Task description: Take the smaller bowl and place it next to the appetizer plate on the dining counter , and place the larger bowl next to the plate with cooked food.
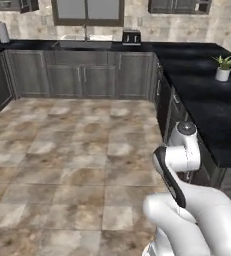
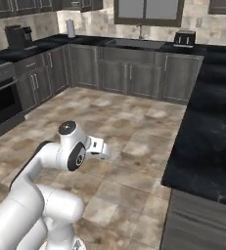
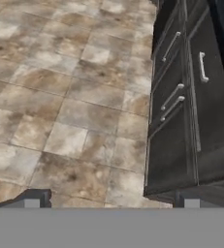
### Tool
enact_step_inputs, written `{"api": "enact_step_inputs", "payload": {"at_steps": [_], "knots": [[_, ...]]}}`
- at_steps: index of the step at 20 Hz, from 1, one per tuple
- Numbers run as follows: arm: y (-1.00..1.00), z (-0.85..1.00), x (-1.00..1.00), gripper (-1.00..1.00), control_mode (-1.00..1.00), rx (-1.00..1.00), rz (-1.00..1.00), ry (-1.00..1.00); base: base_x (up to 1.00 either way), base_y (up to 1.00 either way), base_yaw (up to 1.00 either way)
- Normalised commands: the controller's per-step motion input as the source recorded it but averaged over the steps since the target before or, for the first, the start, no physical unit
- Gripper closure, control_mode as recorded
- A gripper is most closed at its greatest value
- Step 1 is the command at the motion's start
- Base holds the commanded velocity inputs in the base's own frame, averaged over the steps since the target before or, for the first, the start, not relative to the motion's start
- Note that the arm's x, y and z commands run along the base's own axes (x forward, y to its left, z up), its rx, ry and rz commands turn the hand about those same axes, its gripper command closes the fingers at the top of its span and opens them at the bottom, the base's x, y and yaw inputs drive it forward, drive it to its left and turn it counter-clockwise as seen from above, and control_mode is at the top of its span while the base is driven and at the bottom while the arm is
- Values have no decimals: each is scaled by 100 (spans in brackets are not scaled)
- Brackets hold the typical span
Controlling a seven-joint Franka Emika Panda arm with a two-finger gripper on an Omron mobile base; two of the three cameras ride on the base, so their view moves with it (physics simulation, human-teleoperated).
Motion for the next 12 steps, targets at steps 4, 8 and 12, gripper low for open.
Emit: {"api": "enact_step_inputs", "payload": {"at_steps": [4,8,12], "knots": [[0,0,0,-100,100,0,0,0,83,100,22],[0,0,0,-100,100,0,0,0,86,100,25],[0,0,0,-100,100,0,0,0,98,100,21]]}}
